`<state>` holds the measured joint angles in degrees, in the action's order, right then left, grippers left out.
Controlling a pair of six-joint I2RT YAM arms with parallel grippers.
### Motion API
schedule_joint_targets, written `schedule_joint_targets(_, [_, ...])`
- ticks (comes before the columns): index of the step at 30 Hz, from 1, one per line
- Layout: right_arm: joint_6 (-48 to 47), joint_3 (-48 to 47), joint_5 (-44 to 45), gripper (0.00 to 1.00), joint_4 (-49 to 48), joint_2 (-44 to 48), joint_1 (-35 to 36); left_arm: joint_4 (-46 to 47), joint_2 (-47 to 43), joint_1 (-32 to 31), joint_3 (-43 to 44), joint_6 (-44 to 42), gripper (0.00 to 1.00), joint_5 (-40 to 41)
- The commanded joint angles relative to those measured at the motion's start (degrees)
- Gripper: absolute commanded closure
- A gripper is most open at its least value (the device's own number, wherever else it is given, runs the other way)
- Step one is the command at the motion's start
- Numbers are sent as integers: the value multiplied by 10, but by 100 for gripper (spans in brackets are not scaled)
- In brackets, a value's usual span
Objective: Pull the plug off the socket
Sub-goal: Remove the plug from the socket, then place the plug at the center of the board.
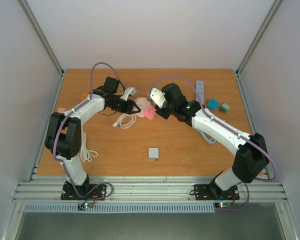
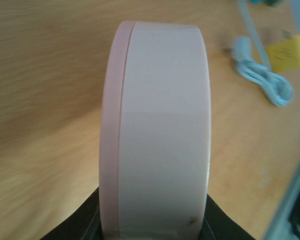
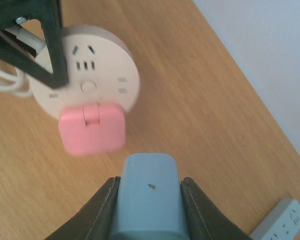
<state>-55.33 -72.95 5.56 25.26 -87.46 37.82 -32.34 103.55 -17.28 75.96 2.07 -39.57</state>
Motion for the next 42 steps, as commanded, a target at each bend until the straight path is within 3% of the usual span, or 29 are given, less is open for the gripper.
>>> schedule_joint_targets(1, [60,-41,24,99,31,17,-2,14,5,14,3,36,100,93])
schedule_joint_targets(7, [39,-39,-44,99,53,15,-10,34,-13,20,-11,33,99,61])
schedule_joint_targets(12, [19,-63,-263,96,189,-22,-24,67,-41,53,-27,44,100,37])
schedule_joint_targets(16, [6,-84,-358,95,272,-94,-18,64,-59,94,-22,45,100,6])
schedule_joint_targets(27, [-54,-150,-363,91,379,-252,100,76,-105,161,-32,40,100,-17])
schedule_joint_targets(36, [-37,-162,-305,75,369,-299,141,81,-109,162,-37,44,100,-27])
schedule_joint_targets(42, [-24,-161,-277,69,354,-305,144,85,-105,162,-40,47,100,-34])
